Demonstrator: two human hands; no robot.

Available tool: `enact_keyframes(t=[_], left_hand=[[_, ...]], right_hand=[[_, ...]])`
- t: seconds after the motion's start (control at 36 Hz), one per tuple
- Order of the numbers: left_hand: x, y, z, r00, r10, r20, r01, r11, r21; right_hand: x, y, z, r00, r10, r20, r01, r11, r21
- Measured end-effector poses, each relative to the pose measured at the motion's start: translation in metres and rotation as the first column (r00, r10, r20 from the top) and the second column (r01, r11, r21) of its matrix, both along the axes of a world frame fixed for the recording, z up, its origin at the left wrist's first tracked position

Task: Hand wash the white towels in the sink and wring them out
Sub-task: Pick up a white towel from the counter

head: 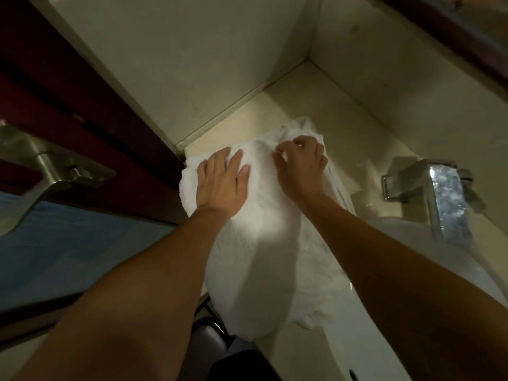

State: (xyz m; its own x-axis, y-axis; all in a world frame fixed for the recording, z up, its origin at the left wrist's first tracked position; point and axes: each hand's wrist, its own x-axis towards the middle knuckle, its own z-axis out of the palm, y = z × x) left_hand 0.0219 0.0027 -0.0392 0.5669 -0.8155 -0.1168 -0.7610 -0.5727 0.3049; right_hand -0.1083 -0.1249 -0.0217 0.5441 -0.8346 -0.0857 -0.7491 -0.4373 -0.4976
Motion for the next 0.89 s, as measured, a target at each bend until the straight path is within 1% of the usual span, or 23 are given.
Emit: enact_keyframes(t=[0.11, 0.19, 0.25, 0.39, 0.44, 0.5, 0.61, 0.67, 0.75, 0.83, 0.89], left_hand=[[-0.002, 0.001, 0.001, 0.999, 0.029, -0.039, -0.031, 0.998, -0.046], [-0.007, 0.002, 0.002, 0.997, 0.051, -0.052, -0.055, 0.995, -0.078], [-0.008, 0.004, 0.002, 0.997, 0.069, -0.041, -0.073, 0.994, -0.084], [-0.005, 0.016, 0.002, 0.986, 0.168, 0.01, -0.167, 0.984, -0.066], [-0.001, 0.022, 0.001, 0.975, 0.222, -0.007, -0.222, 0.974, -0.052], [0.003, 0.028, -0.003, 0.951, 0.301, -0.068, -0.304, 0.952, -0.037], [0.006, 0.038, -0.007, 0.885, 0.41, -0.222, -0.428, 0.903, -0.041], [0.008, 0.041, -0.008, 0.857, 0.43, -0.285, -0.46, 0.887, -0.043], [0.013, 0.041, -0.009, 0.819, 0.446, -0.362, -0.506, 0.858, -0.089], [0.014, 0.041, -0.009, 0.831, 0.45, -0.327, -0.509, 0.853, -0.119], [0.014, 0.042, -0.009, 0.848, 0.459, -0.264, -0.501, 0.857, -0.119]], right_hand=[[-0.007, -0.001, 0.005, 0.988, -0.054, 0.144, 0.039, 0.994, 0.104], [-0.014, -0.005, 0.007, 0.95, -0.136, 0.28, 0.092, 0.982, 0.165], [-0.02, -0.009, 0.011, 0.939, -0.175, 0.297, 0.12, 0.973, 0.195], [-0.029, -0.018, 0.012, 0.942, -0.187, 0.278, 0.142, 0.975, 0.173], [-0.03, -0.019, 0.012, 0.943, -0.187, 0.277, 0.146, 0.976, 0.161], [-0.027, -0.017, 0.012, 0.951, -0.177, 0.255, 0.143, 0.979, 0.145], [-0.016, -0.004, 0.01, 0.985, -0.115, 0.131, 0.116, 0.993, -0.007], [-0.009, 0.004, 0.011, 0.994, -0.048, 0.101, 0.054, 0.997, -0.055], [0.003, 0.015, 0.011, 0.995, 0.072, 0.067, -0.067, 0.995, -0.08], [0.013, 0.024, 0.008, 0.989, 0.144, 0.039, -0.14, 0.985, -0.099], [0.017, 0.03, 0.007, 0.988, 0.154, 0.027, -0.15, 0.984, -0.097]])
